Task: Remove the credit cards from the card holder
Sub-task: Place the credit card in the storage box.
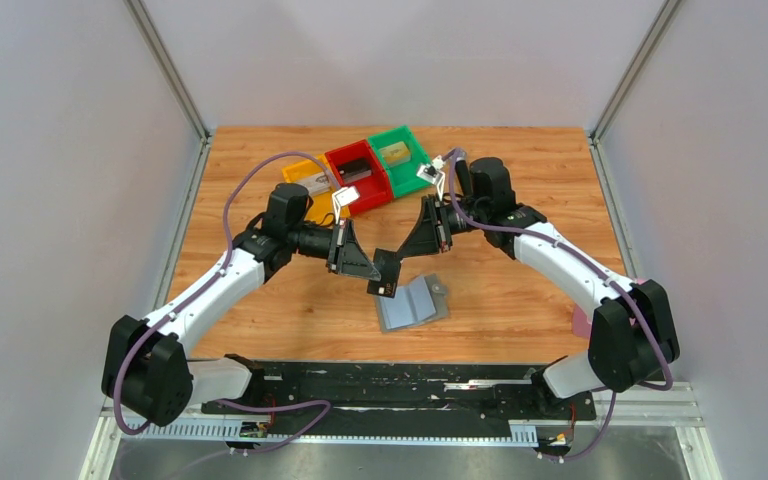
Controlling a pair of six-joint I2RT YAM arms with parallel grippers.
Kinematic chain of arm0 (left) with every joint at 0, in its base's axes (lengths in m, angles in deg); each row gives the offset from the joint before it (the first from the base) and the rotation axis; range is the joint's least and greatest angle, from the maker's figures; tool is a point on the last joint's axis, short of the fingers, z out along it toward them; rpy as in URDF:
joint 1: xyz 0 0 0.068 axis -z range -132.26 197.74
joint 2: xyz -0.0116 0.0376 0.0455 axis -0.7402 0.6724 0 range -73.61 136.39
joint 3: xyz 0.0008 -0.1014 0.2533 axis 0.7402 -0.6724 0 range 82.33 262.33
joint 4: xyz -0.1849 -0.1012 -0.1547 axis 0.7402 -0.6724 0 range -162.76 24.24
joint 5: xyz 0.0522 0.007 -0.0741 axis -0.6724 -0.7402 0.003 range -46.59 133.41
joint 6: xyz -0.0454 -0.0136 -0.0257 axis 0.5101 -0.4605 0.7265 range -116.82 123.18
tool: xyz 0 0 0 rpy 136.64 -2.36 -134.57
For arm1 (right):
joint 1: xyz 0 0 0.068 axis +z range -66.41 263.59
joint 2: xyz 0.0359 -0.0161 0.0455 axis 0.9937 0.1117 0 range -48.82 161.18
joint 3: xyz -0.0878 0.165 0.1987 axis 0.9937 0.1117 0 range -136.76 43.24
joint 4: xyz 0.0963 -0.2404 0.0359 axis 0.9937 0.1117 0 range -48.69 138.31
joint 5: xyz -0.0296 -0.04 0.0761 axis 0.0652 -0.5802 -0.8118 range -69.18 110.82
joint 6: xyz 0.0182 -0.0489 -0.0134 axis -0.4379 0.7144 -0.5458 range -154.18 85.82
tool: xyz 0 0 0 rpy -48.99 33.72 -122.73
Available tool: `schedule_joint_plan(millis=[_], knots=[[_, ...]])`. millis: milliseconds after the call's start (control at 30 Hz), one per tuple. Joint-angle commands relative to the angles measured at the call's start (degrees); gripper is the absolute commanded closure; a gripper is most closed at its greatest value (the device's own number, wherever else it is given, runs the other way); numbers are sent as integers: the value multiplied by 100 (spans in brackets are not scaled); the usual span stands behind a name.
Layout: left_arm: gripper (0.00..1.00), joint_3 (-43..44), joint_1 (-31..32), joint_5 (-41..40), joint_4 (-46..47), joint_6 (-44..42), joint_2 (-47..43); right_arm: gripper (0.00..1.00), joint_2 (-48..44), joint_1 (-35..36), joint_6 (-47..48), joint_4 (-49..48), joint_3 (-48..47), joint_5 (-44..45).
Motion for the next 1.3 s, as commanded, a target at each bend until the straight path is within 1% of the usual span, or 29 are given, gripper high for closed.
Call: schedule_joint_plan(millis=[0,67,100,133,167,200,233,333,367,400,433,467,533,567,600,633,667,700,733,767,867,933,1000,1267], knots=[[100,273,-9,67,-146,-268,-50,99,-7,30,156,-95,-115,-205],[99,294,-7,42,-206,-309,-44,100,-26,35,174,-103,-43,-264],[96,327,-9,10,-295,-331,-45,100,-50,38,175,-103,-14,-222],[86,390,-9,-88,-379,-418,-36,100,-80,37,163,-104,16,-117],[80,430,-10,-152,-562,-535,-29,100,-110,27,132,-104,35,-3],[67,508,-10,-311,-662,-594,-37,100,-137,18,91,-104,34,131],[61,546,-10,-399,-855,-699,-52,100,-154,3,38,-104,24,276],[27,668,-28,-811,-1106,-798,-165,100,-201,-96,-186,-117,-49,599],[7,683,-60,-984,-1177,-796,-184,100,-207,-139,-281,-127,-76,686],[4,740,-79,-1083,-1305,-817,-231,100,-203,-183,-353,-148,-102,795],[1,767,-132,-1342,-1376,-861,-252,100,-202,-229,-439,-174,-128,965],[1,825,-163,-1521,-1532,-880,-314,100,-188,-271,-528,-224,-150,1104],[0,950,-228,-2191,-1854,-971,-421,100,-131,-336,-714,-370,-190,1389],[0,991,-260,-2715,-1962,-1040,-462,100,-85,-353,-785,-440,-236,1563],[0,1070,-266,-2968,-2143,-1079,-551,100,-21,-358,-851,-480,-291,1755],[0,1112,-269,-3474,-2300,-1146,-601,100,62,-363,-914,-516,-366,1930],[0,1193,-272,-3739,-2427,-1172,-707,100,143,-360,-1000,-524,-444,2108],[0,1222,-273,-4288,-2495,-1202,-767,100,245,-364,-1110,-709,-505,2312],[0,1286,-273,-4541,-2627,-1213,-891,100,325,-360,-1228,-836,-563,2555],[0,1317,-273,-5032,-2687,-1230,-956,100,419,-359,-1352,-1007,-586,2789],[0,1328,-273,-5814,-2813,-1242,-1366,100,737,-365,-1850,-1803,-608,3381],[0,1293,-273,-6663,-2922,-1193,-1605,100,1120,-350,-2077,-2078,-781,3728],[0,1284,-273,-7062,-3033,-1197,-1798,100,1506,-291,-2130,-2129,-1095,4124],[0,1127,-271,-7964,-3260,-1150,-2462,100,3062,31,-2126,-2301,-2486,5571]])
